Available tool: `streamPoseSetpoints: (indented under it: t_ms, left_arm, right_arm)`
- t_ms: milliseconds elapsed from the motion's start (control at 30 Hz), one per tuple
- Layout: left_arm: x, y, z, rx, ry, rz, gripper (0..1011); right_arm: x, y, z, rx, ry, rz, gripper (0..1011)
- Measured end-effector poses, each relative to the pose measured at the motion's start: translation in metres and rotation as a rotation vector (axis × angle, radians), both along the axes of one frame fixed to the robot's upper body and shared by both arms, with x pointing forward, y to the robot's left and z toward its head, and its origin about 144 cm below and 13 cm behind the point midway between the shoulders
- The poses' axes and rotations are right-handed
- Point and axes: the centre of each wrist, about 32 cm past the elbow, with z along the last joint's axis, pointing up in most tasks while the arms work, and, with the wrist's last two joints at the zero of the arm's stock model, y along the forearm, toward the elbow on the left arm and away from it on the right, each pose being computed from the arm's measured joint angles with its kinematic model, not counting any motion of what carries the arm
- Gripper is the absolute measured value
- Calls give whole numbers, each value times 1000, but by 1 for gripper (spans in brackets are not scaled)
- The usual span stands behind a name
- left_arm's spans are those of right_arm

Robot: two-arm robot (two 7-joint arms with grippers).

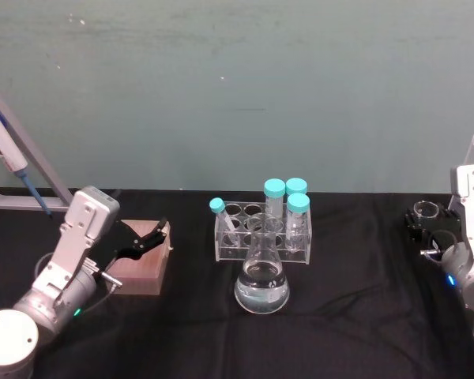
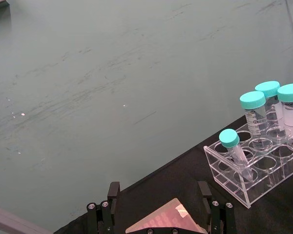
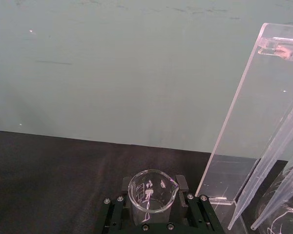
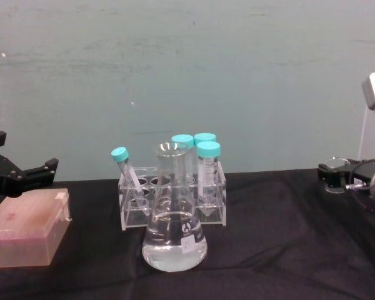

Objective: Place the experimental apparatus aside using one hand.

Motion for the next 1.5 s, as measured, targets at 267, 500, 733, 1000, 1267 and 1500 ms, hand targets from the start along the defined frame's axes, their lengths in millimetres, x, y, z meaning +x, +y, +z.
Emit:
streamPoseSetpoints:
  t_ms: [267,500,733,1000,1267,1500]
  left_arm:
    - [0,0,0,0,0,0,1000]
    - [0,0,0,0,0,0,1000]
    - [0,0,0,0,0,0,1000]
    - [0,0,0,0,0,0,1000]
    - [0,0,0,0,0,0,1000]
    - [0,0,0,0,0,0,1000]
  right_arm:
    - [0,0,0,1,6,2,539]
    - [0,0,0,1,4,2,539]
    - [0,0,0,0,3,2,538]
    - [0,0,0,0,2,2,547]
    - [0,0,0,0,2,1,776]
    - [0,0,0,0,2,1,967]
